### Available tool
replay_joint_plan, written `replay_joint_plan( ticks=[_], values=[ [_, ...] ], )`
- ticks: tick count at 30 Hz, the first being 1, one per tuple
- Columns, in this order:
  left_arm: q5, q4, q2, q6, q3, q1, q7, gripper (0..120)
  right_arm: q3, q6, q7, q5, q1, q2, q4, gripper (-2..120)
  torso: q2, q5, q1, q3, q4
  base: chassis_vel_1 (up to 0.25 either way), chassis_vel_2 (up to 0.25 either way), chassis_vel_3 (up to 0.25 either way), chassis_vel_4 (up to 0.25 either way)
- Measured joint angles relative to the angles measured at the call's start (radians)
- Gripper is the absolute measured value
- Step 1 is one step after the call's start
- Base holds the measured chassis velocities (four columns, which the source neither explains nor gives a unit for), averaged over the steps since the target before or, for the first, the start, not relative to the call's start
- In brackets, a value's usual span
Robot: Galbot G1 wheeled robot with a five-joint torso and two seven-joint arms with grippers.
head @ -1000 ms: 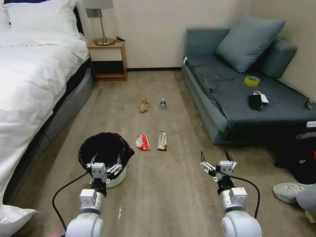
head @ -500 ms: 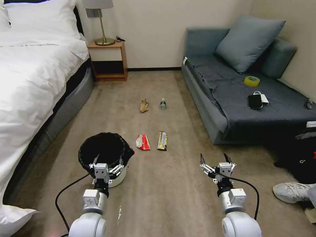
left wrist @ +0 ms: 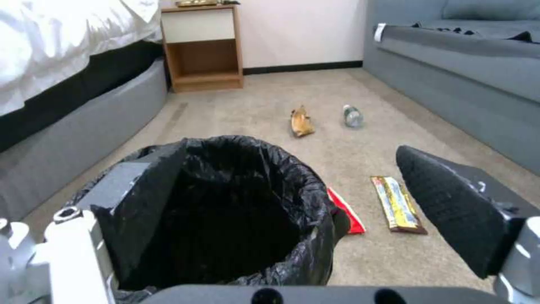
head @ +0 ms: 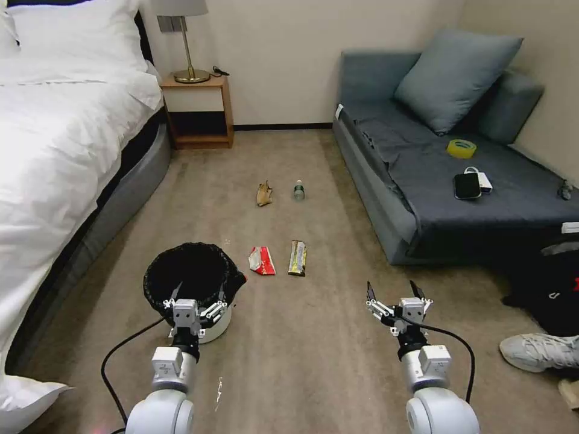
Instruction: Pick up the trash bin, then pick up the garbage on the floor and place it into the trash bin.
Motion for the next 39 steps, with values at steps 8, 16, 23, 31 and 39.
replay_joint_plan(
  ticks=[8, 16, 23, 31, 39],
  values=[
    [0.0, 0.0, 0.0, 0.0, 0.0, 0.0, 0.0, 100, 0.0, 0.0, 0.0, 0.0, 0.0, 0.0, 0.0, 100, 0.0, 0.0, 0.0, 0.0, 0.0, 0.0, 0.0, 0.0, 0.0],
    [-0.008, -0.034, -0.006, 0.037, -0.003, 0.005, -0.009, 100, 0.001, -0.003, 0.001, 0.001, -0.001, 0.0, 0.009, 100, 0.0, -0.0005, 0.0, 0.0, 0.0, 0.0, 0.0, 0.0, 0.0],
    [-0.051, -0.212, -0.04, 0.221, -0.021, 0.032, -0.066, 100, 0.04, -0.065, 0.041, 0.032, -0.025, 0.007, 0.144, 100, 0.0, 0.0002, 0.0, 0.0, 0.0, 0.0, 0.0, 0.0, 0.0],
    [-0.077, -0.319, -0.062, 0.336, -0.031, 0.048, -0.101, 100, 0.111, -0.178, 0.116, 0.091, -0.072, 0.02, 0.388, 100, 0.0, 0.0, 0.0, 0.0, 0.0, 0.0, 0.0, 0.0, 0.0],
    [-0.186, -0.308, -0.013, 0.433, -0.134, 0.006, -0.183, 100, 0.124, -0.192, 0.139, 0.122, -0.08, 0.003, 0.419, 100, 0.0, 0.0, 0.0, 0.0, -0.0001, 0.0, 0.0, 0.0, 0.0]
  ],
)
